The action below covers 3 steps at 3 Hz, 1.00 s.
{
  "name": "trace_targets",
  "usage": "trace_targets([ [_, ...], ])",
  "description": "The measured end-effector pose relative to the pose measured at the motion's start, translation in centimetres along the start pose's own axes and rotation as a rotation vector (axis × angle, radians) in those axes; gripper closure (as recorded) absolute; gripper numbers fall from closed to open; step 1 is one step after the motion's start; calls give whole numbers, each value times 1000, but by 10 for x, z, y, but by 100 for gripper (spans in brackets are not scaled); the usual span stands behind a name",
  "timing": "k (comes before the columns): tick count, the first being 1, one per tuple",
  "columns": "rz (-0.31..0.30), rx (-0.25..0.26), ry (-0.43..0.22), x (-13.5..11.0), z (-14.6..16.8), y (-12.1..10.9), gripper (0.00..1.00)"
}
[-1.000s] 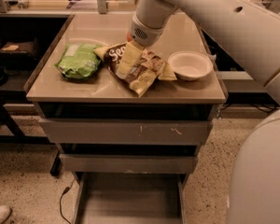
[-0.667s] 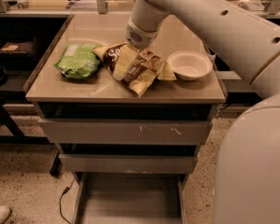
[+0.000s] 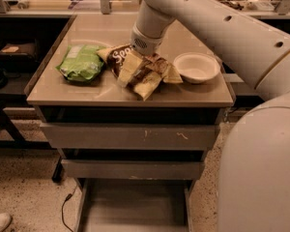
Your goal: Place brown chip bag into bottom drawer
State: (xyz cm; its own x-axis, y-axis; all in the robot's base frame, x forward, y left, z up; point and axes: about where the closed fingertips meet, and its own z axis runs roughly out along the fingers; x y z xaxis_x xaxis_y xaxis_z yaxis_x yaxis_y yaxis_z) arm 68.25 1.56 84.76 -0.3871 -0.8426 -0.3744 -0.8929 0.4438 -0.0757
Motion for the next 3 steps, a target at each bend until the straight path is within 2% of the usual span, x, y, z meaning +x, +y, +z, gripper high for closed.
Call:
trace_targets([
  [1, 5, -16, 2, 5, 8, 3, 0],
  [2, 18, 0, 10, 11, 6, 4, 18],
  [3, 18, 0, 10, 11, 6, 4, 41],
])
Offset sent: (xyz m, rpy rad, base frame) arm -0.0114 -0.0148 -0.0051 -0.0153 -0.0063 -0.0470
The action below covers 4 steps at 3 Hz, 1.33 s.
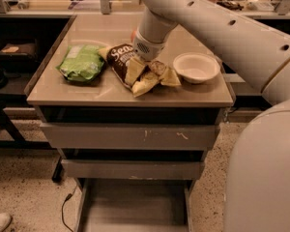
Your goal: Place brown chip bag into bottom drawer
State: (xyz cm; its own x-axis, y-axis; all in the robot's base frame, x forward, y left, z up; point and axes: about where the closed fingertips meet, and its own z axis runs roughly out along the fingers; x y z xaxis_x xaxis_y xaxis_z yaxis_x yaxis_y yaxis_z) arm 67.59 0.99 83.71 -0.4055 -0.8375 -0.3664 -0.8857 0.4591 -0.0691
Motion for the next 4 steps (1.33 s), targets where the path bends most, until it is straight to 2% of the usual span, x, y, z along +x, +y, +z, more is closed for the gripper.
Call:
trace_targets([
  [2, 0, 0, 0, 0, 0, 0, 87],
  [3, 0, 0, 0, 0, 0, 0, 100],
  [4, 0, 0, 0, 0, 0, 0, 100],
])
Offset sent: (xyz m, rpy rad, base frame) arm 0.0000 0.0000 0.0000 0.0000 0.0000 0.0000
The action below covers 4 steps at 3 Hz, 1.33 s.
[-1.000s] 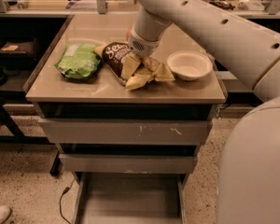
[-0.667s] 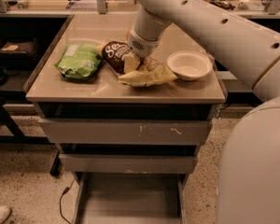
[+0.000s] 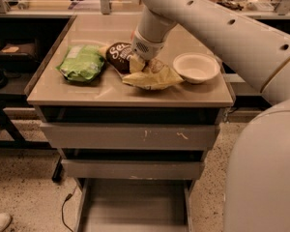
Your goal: Place brown chip bag into bottom drawer
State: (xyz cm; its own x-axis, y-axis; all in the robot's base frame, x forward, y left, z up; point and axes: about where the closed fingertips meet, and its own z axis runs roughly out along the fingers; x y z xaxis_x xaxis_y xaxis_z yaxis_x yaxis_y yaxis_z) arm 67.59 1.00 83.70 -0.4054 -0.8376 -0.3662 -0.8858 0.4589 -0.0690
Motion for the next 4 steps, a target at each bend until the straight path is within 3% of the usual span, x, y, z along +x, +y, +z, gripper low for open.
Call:
trace_targets([
  [1, 0, 0, 0, -2, -5, 0, 100],
  [4, -25, 17, -70, -15, -105, 0, 100],
])
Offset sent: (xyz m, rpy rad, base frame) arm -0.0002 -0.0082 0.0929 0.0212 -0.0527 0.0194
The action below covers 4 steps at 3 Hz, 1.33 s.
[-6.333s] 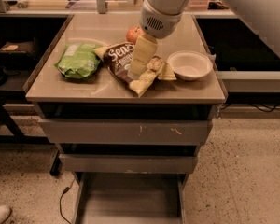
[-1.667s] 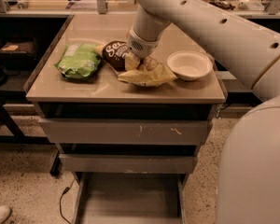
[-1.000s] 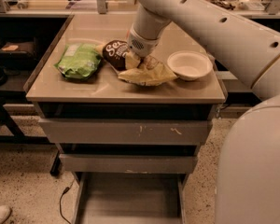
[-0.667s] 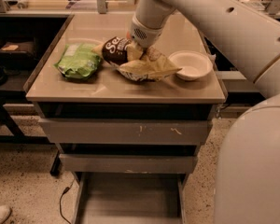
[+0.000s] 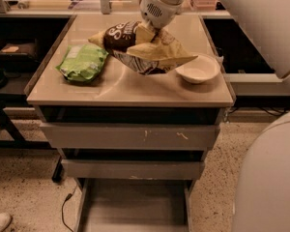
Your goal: Place brown chip bag into bottom drawer
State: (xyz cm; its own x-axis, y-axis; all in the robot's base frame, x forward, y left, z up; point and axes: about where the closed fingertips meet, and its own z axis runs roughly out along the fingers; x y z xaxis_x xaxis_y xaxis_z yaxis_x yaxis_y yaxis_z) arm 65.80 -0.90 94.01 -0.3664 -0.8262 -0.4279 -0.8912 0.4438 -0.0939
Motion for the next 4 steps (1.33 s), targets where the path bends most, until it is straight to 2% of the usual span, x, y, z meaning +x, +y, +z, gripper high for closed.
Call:
trace_targets([
  [1, -3, 0, -1, 0, 0, 0, 100],
  [2, -20, 1, 43, 11, -17, 22, 100],
  [3, 7, 1, 99, 36, -40, 63, 100],
  [4, 62, 15, 147, 59, -57, 101, 100],
])
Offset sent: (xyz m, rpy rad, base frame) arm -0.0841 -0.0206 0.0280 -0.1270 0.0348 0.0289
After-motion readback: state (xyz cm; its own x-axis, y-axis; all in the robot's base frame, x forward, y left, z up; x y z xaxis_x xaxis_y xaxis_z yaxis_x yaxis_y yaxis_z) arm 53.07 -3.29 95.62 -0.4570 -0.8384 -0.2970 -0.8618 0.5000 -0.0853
